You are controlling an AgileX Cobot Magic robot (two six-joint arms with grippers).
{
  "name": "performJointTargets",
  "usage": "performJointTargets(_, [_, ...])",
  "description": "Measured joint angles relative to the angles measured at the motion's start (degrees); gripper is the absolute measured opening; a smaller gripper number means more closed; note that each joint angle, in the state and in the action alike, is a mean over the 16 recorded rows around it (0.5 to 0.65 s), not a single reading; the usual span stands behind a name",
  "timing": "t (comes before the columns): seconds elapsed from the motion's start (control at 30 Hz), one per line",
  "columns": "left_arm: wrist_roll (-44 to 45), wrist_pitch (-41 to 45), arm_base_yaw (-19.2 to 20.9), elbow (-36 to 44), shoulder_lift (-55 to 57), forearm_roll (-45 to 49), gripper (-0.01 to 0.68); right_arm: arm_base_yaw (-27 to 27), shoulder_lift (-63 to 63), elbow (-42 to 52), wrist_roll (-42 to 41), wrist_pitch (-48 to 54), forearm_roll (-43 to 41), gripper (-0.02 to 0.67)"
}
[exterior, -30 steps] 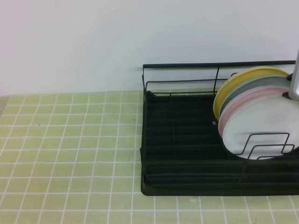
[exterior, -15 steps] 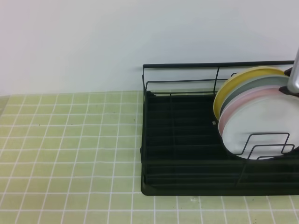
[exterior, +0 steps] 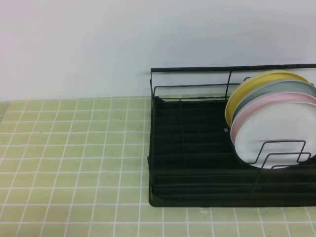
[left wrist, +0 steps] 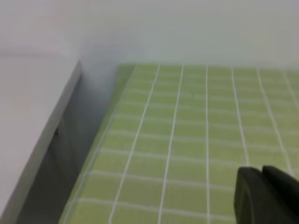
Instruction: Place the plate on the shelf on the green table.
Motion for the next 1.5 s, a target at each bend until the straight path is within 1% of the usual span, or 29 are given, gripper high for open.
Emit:
performJointTargets(0.1, [0.3, 3.6, 0.0, 0.0, 0.0, 0.4, 0.0, 0.0, -2.9, 0.1, -0.5, -6.3, 8.7, 0.114])
performJointTargets(0.2, [0.7, 5.7, -0.4, 0.0, 0.0, 1.2, 0.0, 0.0, -5.5, 0.5, -0.6, -10.2, 16.0, 0.066])
performJointTargets(0.33, [1.0, 7.2, -1.7, 0.1, 0.0, 2.6, 0.0, 0.0, -8.5, 1.8, -0.4, -11.2, 23.3, 0.02])
performJointTargets(0.43, [0.8, 7.6, -3.2, 0.1, -0.1, 3.5, 0.0, 0.0, -10.3, 3.4, -0.4, -9.3, 26.4, 0.005])
performJointTargets(0.67, [-1.2, 8.2, -6.8, 0.0, -0.2, 6.6, 0.0, 0.0, -13.1, 7.2, -0.4, -2.5, 28.8, -0.001])
performJointTargets(0.8, [-2.5, 8.1, -8.1, 0.0, -0.2, 7.8, 0.0, 0.0, -13.6, 8.6, -0.5, -0.2, 29.4, -0.001])
performJointTargets(1.03, [-3.5, 7.9, -8.5, 0.0, -0.1, 9.2, 0.0, 0.0, -12.0, 9.2, -0.8, 0.6, 29.9, -0.001])
performJointTargets(1.3, [-3.2, 7.9, -8.5, 0.0, 0.0, 9.5, 0.0, 0.0, -9.0, 9.5, -1.0, -1.1, 30.1, -0.001])
performJointTargets(1.5, [-3.0, 7.8, -8.6, 0.0, 0.0, 9.5, 0.0, 0.0, -11.1, 11.4, -1.8, -2.8, 30.2, -0.001])
